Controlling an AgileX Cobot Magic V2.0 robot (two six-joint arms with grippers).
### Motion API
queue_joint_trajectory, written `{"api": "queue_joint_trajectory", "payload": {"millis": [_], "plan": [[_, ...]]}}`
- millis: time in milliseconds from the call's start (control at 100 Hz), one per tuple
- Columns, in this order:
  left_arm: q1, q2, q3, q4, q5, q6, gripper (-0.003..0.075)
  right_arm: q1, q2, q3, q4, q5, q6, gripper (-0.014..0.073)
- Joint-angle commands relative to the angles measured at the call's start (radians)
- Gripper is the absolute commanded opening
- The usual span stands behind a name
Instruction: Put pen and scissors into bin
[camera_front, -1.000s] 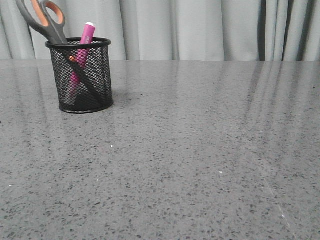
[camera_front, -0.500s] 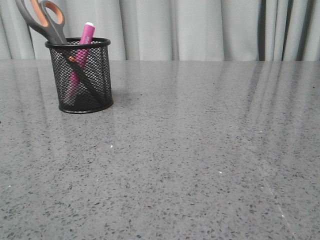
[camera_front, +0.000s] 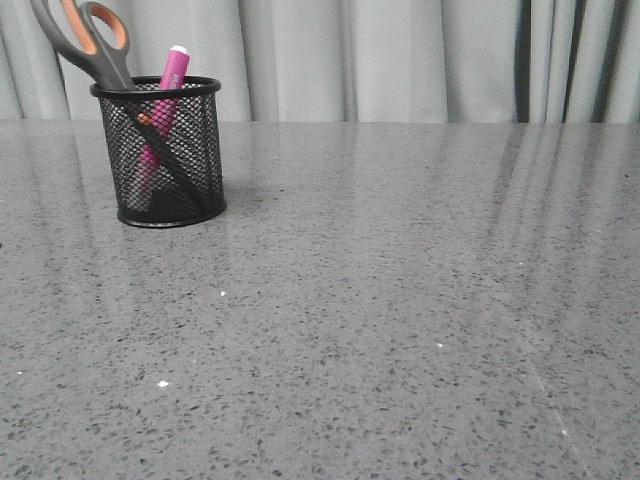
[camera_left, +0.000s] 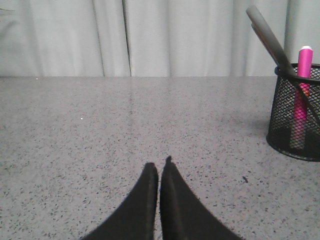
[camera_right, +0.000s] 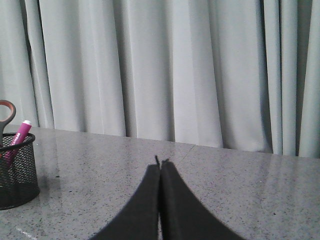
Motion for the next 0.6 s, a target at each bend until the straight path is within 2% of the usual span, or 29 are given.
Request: {"api": "queue_joint_trajectory", "payload": {"millis": [0, 590], "plan": [[-0.009, -0.027, 0.024, 0.000, -0.094, -0.010, -0.0021, -0.007, 0.004, -0.023, 0.011, -0.068, -0.001, -0.0075], [-0.009, -0.027, 0.022, -0.012, -0.091, -0.010, -0.0021, -0.007, 0.004, -0.023, 0.011, -0.068, -0.001, -0.0075]]}}
